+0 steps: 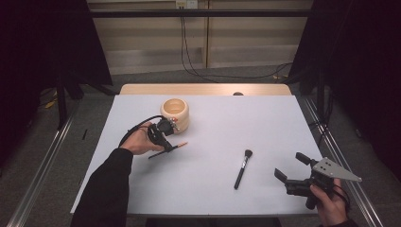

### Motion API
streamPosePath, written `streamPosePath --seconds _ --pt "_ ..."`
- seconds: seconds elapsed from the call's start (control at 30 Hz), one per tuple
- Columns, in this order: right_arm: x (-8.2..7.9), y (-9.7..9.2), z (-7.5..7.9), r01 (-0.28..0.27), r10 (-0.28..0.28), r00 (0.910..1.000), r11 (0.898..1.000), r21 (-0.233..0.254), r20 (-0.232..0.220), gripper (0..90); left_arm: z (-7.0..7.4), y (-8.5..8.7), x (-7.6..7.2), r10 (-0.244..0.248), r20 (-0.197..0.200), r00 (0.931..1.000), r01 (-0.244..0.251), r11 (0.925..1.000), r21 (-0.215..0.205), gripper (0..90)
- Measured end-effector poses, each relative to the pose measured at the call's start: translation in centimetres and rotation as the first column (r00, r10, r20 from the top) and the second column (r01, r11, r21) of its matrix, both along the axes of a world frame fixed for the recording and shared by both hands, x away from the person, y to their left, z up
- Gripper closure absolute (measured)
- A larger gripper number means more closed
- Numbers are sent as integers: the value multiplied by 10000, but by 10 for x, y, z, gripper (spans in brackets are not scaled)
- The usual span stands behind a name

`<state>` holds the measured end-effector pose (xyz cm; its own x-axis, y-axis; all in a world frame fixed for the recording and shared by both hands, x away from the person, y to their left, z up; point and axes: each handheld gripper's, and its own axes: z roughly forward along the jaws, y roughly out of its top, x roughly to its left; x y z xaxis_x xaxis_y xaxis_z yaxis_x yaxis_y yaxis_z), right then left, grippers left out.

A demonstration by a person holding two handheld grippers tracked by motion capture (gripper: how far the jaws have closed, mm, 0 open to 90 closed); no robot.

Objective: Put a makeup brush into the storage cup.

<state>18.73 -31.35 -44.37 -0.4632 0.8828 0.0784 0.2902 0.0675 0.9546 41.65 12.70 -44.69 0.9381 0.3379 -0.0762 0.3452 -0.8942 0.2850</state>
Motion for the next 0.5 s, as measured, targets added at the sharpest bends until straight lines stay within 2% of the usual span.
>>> streamPosePath --seconds 0.17,0.2,0.23,0.27,0.33,0.37,0.43,0.5 --pt "0 0 0 -30 30 10000 10000 -4 11 0 0 2 0 203 -62 9998 -203 9998 -37 836" --pt "0 0 0 -32 32 10000 10000 -2 6 0 0 3 0 192 119 9997 -191 9998 -29 836" --pt "0 0 0 -26 26 10000 10000 -2 1 0 0 3 0 192 119 9997 -191 9998 -29 836" --pt "0 0 0 -26 26 10000 10000 -7 7 0 0 4 0 385 4 9993 -385 9992 -94 836" --pt "0 0 0 -5 5 10000 10000 10 0 0 0 5 1 271 90 9996 -270 9996 -90 836" --pt "0 0 0 -32 32 10000 10000 -9 4 0 0 5 0 462 58 9989 -461 9988 -141 836" --pt "0 0 0 9 -9 10000 10000 32 -25 0 1 6 1 332 94 9994 -331 9994 -67 836" --pt "0 0 0 8 -8 10000 10000 18 -12 0 1 8 0 477 115 9988 -476 9987 -154 835"
